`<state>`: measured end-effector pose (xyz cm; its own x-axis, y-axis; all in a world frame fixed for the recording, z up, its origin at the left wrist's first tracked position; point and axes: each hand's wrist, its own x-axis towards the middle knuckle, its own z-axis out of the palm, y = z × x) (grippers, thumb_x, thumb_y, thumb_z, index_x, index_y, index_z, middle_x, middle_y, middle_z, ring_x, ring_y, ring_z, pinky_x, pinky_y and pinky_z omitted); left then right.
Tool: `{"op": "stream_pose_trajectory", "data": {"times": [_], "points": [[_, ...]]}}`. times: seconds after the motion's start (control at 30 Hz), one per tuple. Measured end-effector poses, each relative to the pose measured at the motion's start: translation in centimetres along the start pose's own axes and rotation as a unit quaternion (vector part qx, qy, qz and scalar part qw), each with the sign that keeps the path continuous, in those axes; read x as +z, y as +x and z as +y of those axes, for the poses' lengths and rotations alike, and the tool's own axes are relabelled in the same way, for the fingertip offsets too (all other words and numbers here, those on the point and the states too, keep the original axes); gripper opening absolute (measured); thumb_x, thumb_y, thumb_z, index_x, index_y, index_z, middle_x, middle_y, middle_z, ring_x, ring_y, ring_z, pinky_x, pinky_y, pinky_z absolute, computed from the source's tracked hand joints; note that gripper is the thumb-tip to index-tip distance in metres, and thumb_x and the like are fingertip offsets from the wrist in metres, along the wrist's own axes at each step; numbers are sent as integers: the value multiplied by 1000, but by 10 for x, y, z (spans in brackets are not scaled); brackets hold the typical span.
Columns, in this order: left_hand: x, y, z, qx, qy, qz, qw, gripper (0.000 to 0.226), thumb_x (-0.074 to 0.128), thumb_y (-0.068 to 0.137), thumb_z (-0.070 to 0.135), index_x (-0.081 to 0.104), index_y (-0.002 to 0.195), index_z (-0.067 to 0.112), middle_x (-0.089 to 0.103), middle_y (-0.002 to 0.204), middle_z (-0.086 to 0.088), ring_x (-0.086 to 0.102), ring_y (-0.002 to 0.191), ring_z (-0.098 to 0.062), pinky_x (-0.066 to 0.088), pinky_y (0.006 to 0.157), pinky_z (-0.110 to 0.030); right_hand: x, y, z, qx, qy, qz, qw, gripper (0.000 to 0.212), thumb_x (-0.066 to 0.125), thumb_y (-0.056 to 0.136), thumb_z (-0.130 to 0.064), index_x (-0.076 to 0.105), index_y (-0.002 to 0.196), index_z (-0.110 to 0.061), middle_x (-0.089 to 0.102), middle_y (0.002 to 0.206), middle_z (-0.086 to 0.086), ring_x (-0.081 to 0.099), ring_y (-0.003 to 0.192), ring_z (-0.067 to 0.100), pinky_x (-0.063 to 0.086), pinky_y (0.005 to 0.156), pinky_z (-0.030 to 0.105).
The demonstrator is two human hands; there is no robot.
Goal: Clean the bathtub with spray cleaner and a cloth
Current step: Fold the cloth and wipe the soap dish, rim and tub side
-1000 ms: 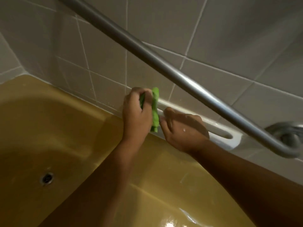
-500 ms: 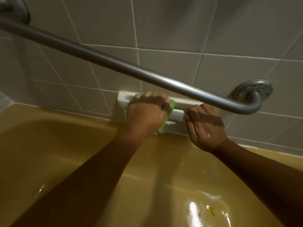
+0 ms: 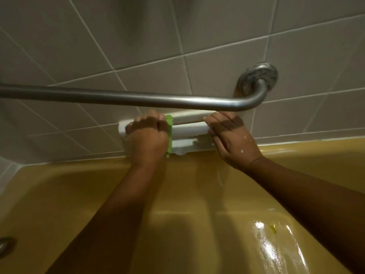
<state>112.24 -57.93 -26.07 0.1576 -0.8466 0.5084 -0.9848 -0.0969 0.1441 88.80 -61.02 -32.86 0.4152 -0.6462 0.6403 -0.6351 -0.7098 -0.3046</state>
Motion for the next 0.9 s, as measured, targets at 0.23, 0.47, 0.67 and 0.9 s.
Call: {"op": "stream_pose_trajectory", "data": {"times": [0.23,0.47,0.67,0.9], "points": [[18,-13,91,23,38,33,998,34,48,98,30,67,77,10,65,76,-17,61,78,-38,48,77,-46,-11,-12,1,55,61,35,996,46,58,103,-18,56,148,-13,56,151,6,53,140,25,45,115,36],[20,-16,102,44,11,26,999,37,45,97,31,68,80,8,67,83,-19,62,85,-39,47,80,-49,-41,-29,0,179,114,33,977,53,65,96,-20,58,148,-24,65,141,-1,68,121,25,56,100,37],[24,-28,123,78,-11,12,997,38,41,99,40,69,103,14,68,104,-16,58,104,-38,39,97,-52,-56,-46,4,246,143,11,959,46,68,96,-20,63,142,-16,65,142,4,61,130,24,50,110,40],[45,-37,109,322,98,174,925,21,61,101,26,71,118,20,71,106,-5,52,103,-30,46,101,-51,-86,-55,-7,155,86,145,973,28,62,98,-8,64,126,-5,61,122,10,56,117,23,44,104,30]]}}
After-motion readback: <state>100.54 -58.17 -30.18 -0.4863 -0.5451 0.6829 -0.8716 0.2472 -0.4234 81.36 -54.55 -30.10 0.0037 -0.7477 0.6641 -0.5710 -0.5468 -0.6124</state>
